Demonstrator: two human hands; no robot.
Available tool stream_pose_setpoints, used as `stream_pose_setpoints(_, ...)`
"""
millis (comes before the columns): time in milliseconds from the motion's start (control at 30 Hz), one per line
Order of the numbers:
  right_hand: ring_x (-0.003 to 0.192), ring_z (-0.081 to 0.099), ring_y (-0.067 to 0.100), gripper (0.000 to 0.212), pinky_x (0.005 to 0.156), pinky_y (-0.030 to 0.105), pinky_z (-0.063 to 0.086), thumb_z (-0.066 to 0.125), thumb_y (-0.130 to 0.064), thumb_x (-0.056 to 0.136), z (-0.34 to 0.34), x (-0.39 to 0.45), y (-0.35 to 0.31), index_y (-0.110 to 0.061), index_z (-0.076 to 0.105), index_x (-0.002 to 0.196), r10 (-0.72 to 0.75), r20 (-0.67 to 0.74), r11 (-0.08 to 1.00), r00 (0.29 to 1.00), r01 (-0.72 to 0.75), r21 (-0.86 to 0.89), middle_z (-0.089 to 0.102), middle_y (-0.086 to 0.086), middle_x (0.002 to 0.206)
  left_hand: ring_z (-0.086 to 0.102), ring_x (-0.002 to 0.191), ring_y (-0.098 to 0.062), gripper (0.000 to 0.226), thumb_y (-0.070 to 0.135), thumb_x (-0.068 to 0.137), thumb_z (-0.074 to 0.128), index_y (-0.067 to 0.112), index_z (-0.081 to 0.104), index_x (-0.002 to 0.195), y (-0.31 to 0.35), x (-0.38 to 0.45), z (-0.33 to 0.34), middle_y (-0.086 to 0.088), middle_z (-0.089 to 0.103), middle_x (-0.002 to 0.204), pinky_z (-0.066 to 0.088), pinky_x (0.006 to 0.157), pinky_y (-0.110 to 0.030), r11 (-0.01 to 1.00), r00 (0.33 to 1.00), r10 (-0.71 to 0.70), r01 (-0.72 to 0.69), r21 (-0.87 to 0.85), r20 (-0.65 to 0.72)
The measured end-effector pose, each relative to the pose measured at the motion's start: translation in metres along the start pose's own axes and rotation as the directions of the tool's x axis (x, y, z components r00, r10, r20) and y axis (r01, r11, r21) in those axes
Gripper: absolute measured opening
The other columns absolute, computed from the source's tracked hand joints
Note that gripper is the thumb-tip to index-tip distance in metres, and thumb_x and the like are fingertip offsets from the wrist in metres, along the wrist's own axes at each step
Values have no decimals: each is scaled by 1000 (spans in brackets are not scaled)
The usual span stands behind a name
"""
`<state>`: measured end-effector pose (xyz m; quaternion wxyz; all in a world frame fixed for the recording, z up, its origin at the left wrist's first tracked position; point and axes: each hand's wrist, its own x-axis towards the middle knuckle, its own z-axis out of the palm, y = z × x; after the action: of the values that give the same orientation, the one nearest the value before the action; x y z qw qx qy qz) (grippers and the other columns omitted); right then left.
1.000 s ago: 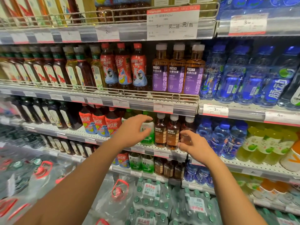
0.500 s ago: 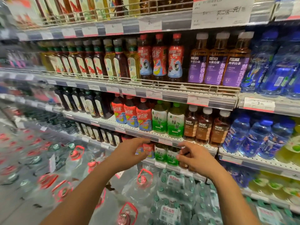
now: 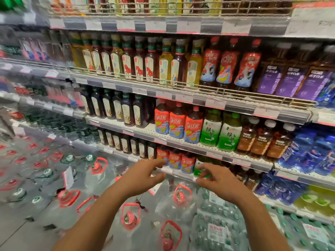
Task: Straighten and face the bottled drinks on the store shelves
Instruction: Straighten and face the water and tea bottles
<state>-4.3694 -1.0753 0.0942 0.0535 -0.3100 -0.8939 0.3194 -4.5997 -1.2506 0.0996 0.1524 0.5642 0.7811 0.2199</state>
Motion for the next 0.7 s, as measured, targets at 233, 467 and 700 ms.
stream_pose_setpoints(233, 93, 65, 4, 40, 87, 27, 53, 71, -46, 90, 20, 20, -74, -37, 61, 128, -45, 1, 996, 999, 45, -74, 66, -17, 108, 58, 116, -3, 46, 49, 96, 59, 38, 53, 140, -42, -30, -50, 16, 63, 132, 48, 95, -26, 1000, 1000, 11, -12, -21, -26)
stream_pose_setpoints(467, 99, 63, 1, 40, 89, 25, 51, 71, -41, 92, 4, 44, -125, -35, 61, 131, -115, -52, 990, 992, 110, -87, 68, -15, 111, 62, 114, -3, 44, 44, 96, 62, 31, 57, 137, -54, -25, -98, 8, 68, 127, 50, 95, -27, 998, 994, 64, -63, 9, -86)
stream_pose_setpoints(700, 97, 64, 0, 38, 85, 23, 53, 70, -44, 93, -13, 85, -135, -39, 59, 128, -119, -111, 992, 987, 114, -47, 66, -15, 113, 62, 110, -3, 44, 48, 94, 59, 37, 55, 137, -71, 10, -123, 14, 67, 128, 50, 94, -28, 994, 993, 90, -86, 61, -76)
